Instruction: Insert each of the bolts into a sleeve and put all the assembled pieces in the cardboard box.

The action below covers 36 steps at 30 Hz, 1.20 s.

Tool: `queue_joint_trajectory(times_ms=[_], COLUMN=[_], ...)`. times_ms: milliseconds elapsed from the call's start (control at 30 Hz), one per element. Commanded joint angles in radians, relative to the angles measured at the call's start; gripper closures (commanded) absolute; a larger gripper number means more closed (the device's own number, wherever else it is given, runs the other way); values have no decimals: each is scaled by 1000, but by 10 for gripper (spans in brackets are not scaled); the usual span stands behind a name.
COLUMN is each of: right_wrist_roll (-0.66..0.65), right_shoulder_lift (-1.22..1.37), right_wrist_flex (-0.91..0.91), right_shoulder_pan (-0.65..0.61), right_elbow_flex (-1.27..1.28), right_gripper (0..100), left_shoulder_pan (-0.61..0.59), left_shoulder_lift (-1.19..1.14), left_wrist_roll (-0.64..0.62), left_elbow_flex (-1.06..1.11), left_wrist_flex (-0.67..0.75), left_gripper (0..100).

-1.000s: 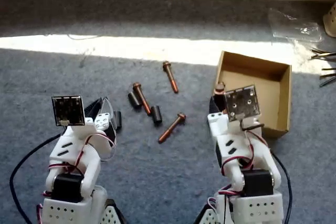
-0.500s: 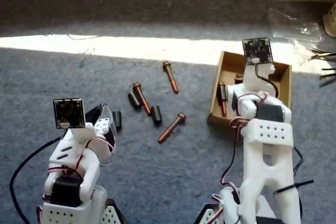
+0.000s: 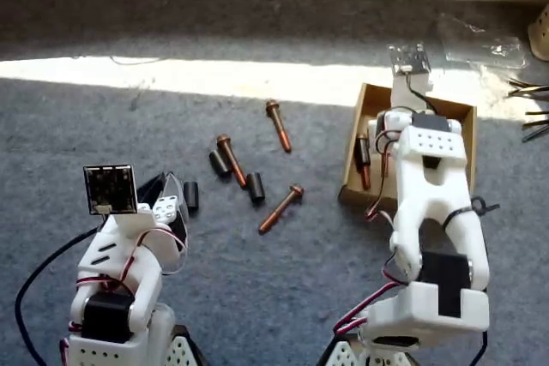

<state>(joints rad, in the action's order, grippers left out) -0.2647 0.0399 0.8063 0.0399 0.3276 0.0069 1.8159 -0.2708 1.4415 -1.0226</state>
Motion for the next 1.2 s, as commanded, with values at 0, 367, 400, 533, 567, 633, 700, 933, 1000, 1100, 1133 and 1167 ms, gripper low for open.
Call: queue_joint_trajectory(times_ms=[0,367,400,533,567,633,700,933,1000,1100,1133,1167], right_wrist_roll=[-11,-11,-11,-11,-11,-11,-11,-9,-6,-5,-5,-5], right_shoulder_lift=[56,186,185,180,179,171,137,-88,-154,-228,-251,-272], right_wrist_flex=[-8,-4,-4,-4,-4,-4,-2,99,113,168,194,220], right_shoulder_pan=[8,4,2,2,2,1,-8,-71,-94,-148,-173,-197], right_elbow_flex=[-110,-171,-171,-174,-176,-176,-174,-170,-170,-166,-166,-166], right_gripper=[989,870,848,834,834,835,835,835,835,835,835,835], left_shoulder_pan=[-8,-8,-7,-7,-7,-7,-7,-8,-10,-10,-21,-42], left_shoulder_lift=[7,7,7,7,7,7,7,7,7,7,7,7], left_wrist_roll=[-18,192,195,195,195,195,195,193,193,193,193,193], left_elbow_flex=[-50,-24,-19,-18,-18,-19,-25,-76,-101,-127,-133,-136], left_wrist_flex=[-5,-5,-5,-5,-5,-5,-5,-14,-52,-84,-91,-91], left_gripper=[952,954,954,952,952,952,952,954,954,954,954,954])
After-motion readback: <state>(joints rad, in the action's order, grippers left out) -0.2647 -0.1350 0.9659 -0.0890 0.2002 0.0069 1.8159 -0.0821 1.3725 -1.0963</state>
